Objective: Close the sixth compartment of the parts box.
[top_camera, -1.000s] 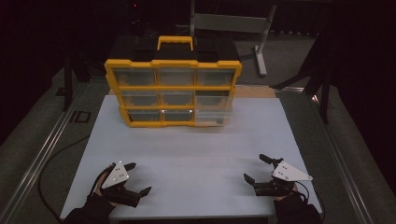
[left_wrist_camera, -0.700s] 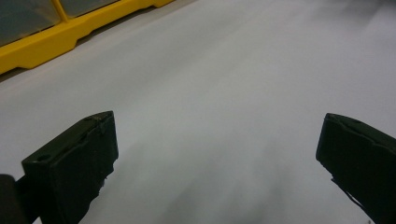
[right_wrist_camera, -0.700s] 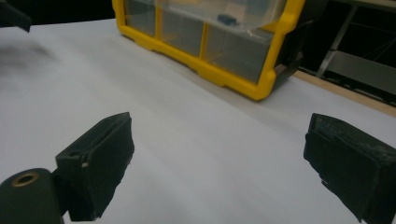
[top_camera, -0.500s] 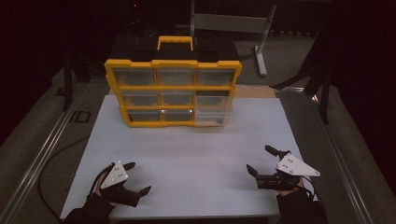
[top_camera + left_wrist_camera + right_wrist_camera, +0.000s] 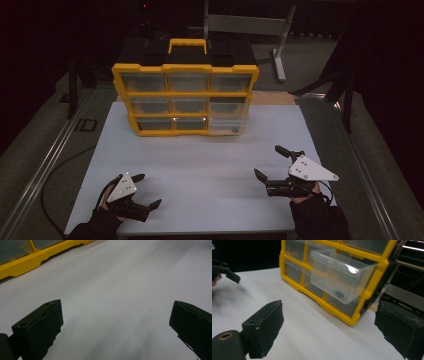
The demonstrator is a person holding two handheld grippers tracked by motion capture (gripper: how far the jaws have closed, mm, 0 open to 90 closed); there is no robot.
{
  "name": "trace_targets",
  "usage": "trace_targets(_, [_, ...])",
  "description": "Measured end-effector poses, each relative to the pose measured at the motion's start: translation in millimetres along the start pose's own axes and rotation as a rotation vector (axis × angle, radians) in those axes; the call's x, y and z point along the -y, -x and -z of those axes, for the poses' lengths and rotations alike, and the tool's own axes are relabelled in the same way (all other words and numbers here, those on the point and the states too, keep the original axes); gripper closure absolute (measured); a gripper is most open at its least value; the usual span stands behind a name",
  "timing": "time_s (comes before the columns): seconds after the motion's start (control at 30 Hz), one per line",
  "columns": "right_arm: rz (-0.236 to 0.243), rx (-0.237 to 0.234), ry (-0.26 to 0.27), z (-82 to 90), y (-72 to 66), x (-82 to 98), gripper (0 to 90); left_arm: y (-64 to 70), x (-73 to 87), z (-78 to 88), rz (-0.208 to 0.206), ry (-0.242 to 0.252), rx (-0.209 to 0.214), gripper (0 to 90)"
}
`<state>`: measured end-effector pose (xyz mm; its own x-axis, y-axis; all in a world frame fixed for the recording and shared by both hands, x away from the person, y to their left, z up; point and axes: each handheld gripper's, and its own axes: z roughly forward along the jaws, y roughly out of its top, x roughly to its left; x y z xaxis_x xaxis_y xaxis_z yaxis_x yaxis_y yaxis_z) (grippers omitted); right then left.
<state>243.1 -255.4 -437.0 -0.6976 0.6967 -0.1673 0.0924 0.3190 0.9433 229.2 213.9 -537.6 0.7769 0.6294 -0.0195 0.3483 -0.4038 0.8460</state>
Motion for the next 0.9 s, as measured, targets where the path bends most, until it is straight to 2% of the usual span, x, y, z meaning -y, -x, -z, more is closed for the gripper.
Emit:
trace_targets(0.17, [0.024,0.002,0.008,-9.6,-6.2,-12.1,8.2,-0.1,0.1,-0.1,0.0,0.001,0.005,0.0])
trace_targets(0.4, [0.031,-0.002,-0.001,-25.0,-17.2,-19.9,8.2,0.4,-0.3,0.7,-0.002,0.004,0.007,0.0])
trace_targets(0.6, [0.026,0.025,-0.009,-36.5,-24.3,-24.6,8.2,0.1,-0.1,0.4,0.001,0.007,0.012,0.0])
trace_targets(0.63, [0.019,0.04,-0.014,-38.6,-25.3,-24.7,8.2,0.2,-0.1,0.5,0.0,0.007,0.012,0.0])
trace_targets(0.7, [-0.009,0.036,-0.013,-43.1,-27.2,-24.5,8.2,0.2,-0.3,0.8,-0.004,0.008,0.01,0.0])
trace_targets(0.77, [-0.008,0.059,-0.011,-48.0,-30.4,-23.7,8.2,0.2,-0.4,1.1,-0.004,0.012,0.014,0.0])
trace_targets(0.9, [-0.012,0.065,-0.019,-57.3,-36.4,-20.7,8.2,0.4,-0.2,0.5,-0.004,0.008,0.016,0.0])
